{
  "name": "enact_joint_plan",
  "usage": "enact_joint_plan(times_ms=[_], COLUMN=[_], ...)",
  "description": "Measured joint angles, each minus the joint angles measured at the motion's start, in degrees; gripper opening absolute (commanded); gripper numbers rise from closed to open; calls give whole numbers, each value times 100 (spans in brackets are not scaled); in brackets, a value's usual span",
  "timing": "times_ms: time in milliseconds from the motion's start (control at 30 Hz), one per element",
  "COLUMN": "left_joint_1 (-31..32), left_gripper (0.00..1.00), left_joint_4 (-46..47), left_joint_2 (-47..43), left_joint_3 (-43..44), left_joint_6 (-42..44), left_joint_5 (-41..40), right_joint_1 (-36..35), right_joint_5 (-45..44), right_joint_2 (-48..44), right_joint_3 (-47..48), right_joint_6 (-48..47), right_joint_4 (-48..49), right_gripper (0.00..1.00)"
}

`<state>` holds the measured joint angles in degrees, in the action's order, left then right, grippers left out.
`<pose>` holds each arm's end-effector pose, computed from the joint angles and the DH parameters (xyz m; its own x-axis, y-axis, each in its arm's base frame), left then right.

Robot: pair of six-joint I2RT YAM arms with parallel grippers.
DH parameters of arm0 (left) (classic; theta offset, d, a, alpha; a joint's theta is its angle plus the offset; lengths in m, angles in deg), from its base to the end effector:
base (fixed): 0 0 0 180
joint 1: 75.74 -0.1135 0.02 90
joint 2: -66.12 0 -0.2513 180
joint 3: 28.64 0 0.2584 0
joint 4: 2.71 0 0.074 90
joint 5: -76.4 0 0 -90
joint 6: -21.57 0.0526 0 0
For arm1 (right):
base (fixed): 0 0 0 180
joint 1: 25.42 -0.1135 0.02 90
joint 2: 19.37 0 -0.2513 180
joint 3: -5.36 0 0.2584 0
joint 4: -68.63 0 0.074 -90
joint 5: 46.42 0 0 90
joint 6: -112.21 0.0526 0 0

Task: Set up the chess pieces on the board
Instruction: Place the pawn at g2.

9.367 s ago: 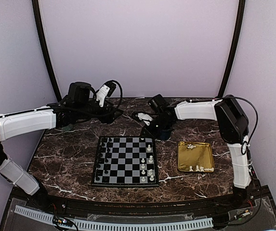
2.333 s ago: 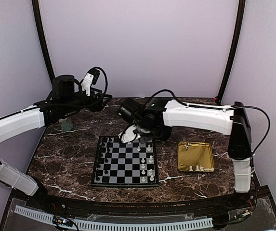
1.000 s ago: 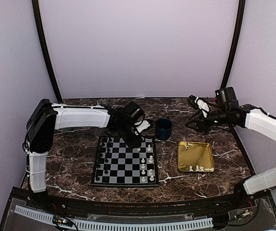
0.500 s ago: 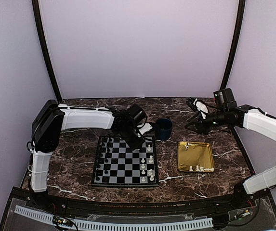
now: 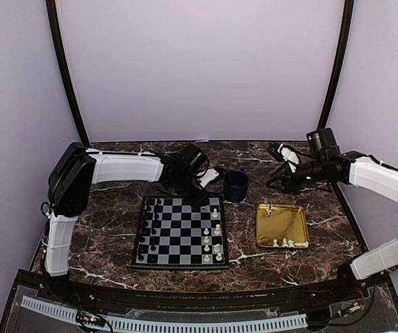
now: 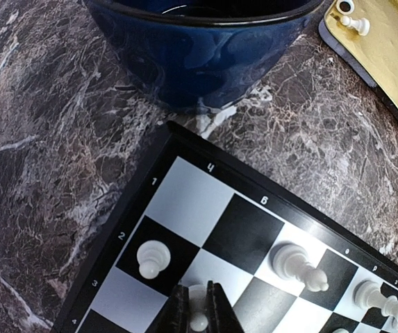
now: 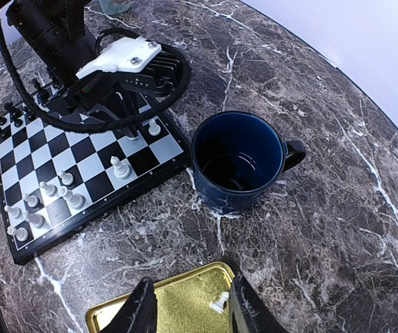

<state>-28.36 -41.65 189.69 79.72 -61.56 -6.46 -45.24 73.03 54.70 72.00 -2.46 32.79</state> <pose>0.3217 -0.3593 0.1528 -0.4517 0.6661 -0.5935 0.8395 0.5425 -0.0300 0.2683 0.1242 0.2396 -0.3222 -0.5025 -0.8023 -0.8435 0.5371 0.0023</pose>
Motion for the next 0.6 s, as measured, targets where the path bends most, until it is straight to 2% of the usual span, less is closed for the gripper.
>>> enact_joint_plan(times_ms=[400, 600], left_joint_1=[-11, -11], left_gripper=[7, 17], left_joint_4=[15, 0], left_joint_2=[131, 131], left_joint_3=[59, 68], left_joint_6=[-4, -7], left_joint_5=[201, 236], right_joint_1=[0, 0], right_joint_5=[-13, -13], right_joint_2=[83, 94], right_joint_3=[0, 0], right_joint_6=[-13, -13], right_joint_4=[2, 2], right_gripper=[37, 37])
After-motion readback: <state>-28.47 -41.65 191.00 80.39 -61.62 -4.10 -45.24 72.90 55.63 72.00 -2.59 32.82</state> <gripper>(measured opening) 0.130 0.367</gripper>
